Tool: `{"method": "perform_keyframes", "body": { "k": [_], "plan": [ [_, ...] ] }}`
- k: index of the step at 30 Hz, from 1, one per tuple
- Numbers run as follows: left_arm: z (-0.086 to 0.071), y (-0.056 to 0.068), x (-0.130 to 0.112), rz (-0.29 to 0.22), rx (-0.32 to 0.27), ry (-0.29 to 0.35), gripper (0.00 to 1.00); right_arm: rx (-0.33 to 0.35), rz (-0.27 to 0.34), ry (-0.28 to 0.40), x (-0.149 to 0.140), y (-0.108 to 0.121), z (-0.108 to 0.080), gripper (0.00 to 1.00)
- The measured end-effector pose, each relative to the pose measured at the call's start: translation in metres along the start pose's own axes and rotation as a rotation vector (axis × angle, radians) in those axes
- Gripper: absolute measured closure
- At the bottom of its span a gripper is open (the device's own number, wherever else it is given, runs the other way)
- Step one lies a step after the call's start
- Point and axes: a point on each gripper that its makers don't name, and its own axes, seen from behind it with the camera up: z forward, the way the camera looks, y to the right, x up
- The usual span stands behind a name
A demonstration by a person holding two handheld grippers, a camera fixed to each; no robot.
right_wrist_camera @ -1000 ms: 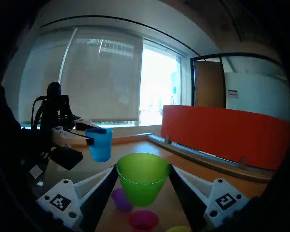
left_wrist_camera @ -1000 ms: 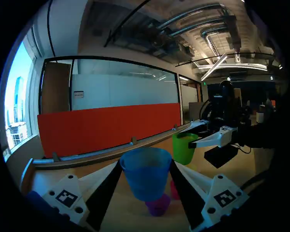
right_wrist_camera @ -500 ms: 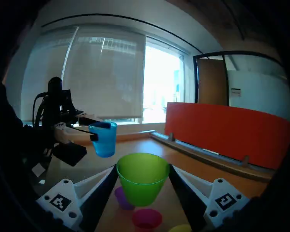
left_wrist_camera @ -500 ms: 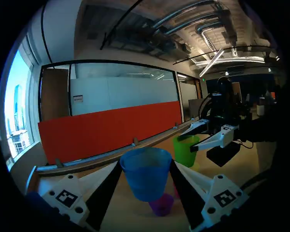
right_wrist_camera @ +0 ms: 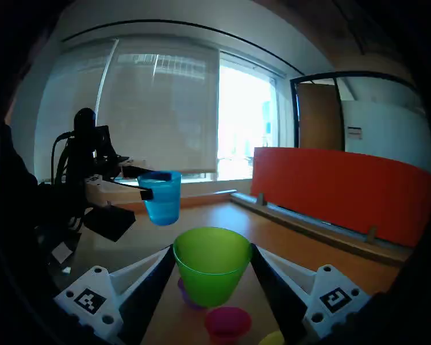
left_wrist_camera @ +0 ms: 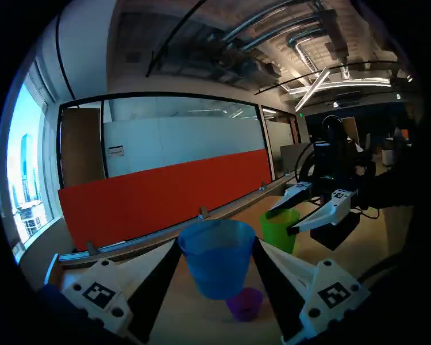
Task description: Pour water
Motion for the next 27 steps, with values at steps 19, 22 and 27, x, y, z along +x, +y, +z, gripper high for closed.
{"method": "perform_keyframes", "body": {
  "k": [19, 22, 27],
  "plan": [
    [-0.001, 0.0, 0.01, 0.077, 0.009, 0.003, 0.14, 0.037, 0.005, -0.02, -0.016, -0.014, 0.006, 0.05],
    [-0.001, 0.0, 0.011, 0.085, 0.009, 0.003, 0.14, 0.04, 0.003, -0.021, -0.017, -0.015, 0.007, 0.05],
    [-0.001, -0.001, 0.013, 0.099, 0.013, 0.005, 0.14, 0.046, 0.002, -0.027, -0.02, -0.017, 0.006, 0.05]
  ]
}}
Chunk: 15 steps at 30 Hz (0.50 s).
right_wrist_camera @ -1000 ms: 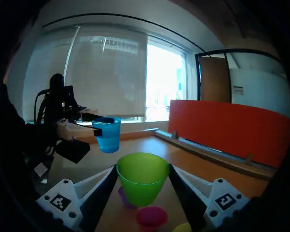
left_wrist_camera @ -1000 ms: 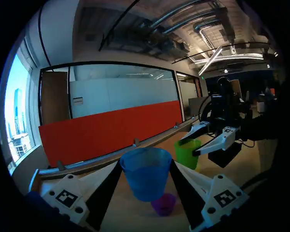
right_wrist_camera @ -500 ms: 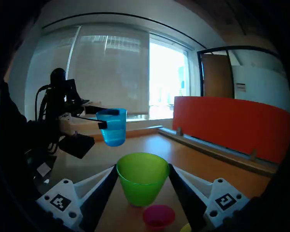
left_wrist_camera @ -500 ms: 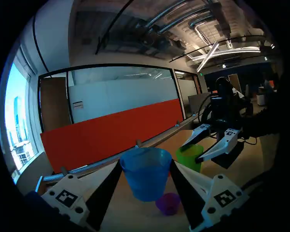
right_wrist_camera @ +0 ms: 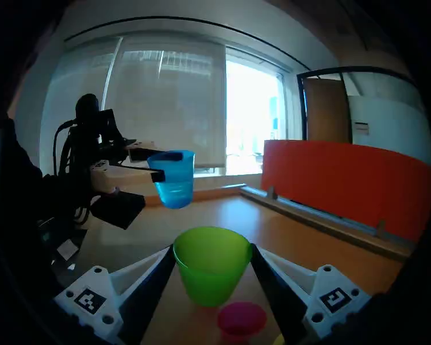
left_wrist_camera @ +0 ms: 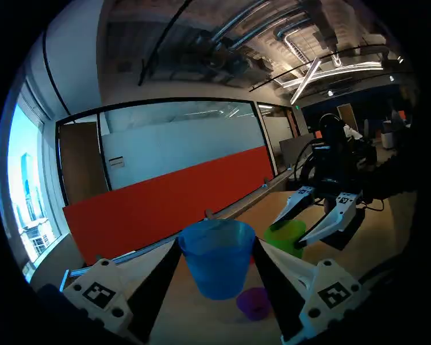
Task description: Pour water
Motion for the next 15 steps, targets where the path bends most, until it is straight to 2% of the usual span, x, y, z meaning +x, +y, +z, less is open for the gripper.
{"method": "perform_keyframes", "body": {
  "k": [15],
  "plan": [
    [0.003, 0.004, 0.006, 0.071, -0.002, 0.001, 0.14, 0.033, 0.001, -0.014, -0.013, -0.011, 0.004, 0.05]
  ]
}}
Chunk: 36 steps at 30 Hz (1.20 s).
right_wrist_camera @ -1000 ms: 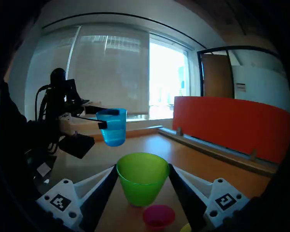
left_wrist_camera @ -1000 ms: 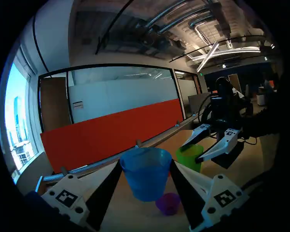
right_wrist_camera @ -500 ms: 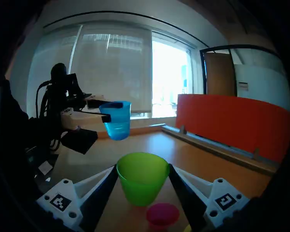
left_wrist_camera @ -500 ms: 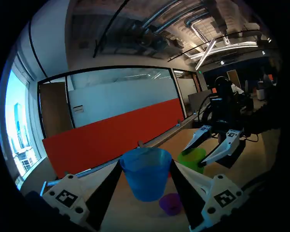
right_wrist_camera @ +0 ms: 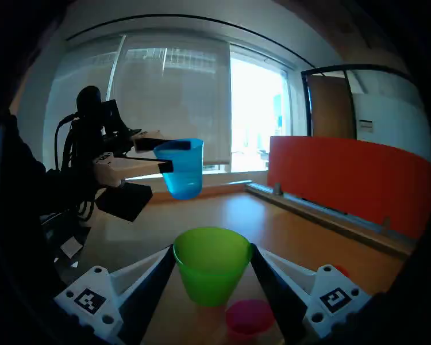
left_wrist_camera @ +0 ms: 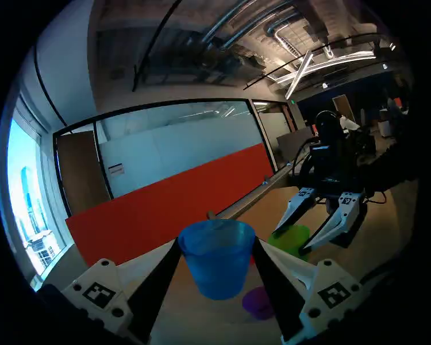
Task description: Pour water
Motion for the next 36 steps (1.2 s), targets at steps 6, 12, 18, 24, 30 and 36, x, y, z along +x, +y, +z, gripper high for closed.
{"method": "perform_keyframes", "body": {
  "k": [6, 12, 18, 24, 30, 36],
  "plan": [
    [0.001, 0.001, 0.002, 0.017, 0.002, 0.001, 0.14, 0.015, 0.0, -0.002, -0.003, -0.005, 0.0, 0.05],
    [0.001, 0.0, 0.004, 0.021, -0.002, 0.007, 0.14, 0.032, 0.001, -0.006, -0.008, -0.01, 0.002, 0.05],
    [0.0, 0.001, 0.005, 0.03, -0.006, 0.012, 0.14, 0.049, -0.001, -0.009, -0.009, -0.015, 0.006, 0.05],
    [-0.001, 0.002, 0.005, 0.045, -0.011, 0.013, 0.14, 0.068, -0.006, -0.011, -0.01, -0.021, 0.008, 0.05],
    [-0.002, 0.003, 0.005, 0.05, -0.015, 0.015, 0.14, 0.087, -0.007, -0.012, -0.011, -0.026, 0.01, 0.05],
    [-0.003, 0.005, 0.005, 0.063, -0.021, 0.017, 0.14, 0.105, -0.011, -0.017, -0.012, -0.031, 0.013, 0.05]
  ]
}}
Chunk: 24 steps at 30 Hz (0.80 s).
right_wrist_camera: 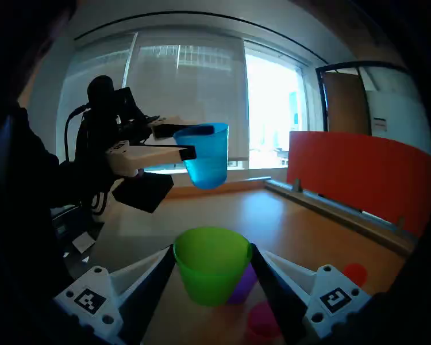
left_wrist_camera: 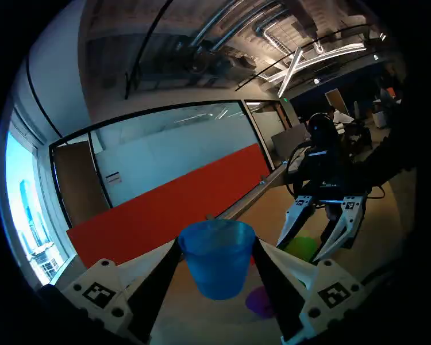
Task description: Pour water
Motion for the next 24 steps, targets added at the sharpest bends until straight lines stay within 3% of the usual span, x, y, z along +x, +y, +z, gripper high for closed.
{"method": "perform_keyframes", "body": {
  "k": [24],
  "plan": [
    [0.005, 0.008, 0.008, 0.093, -0.013, 0.007, 0.14, 0.054, -0.007, -0.001, -0.004, -0.017, 0.005, 0.05]
  ]
}}
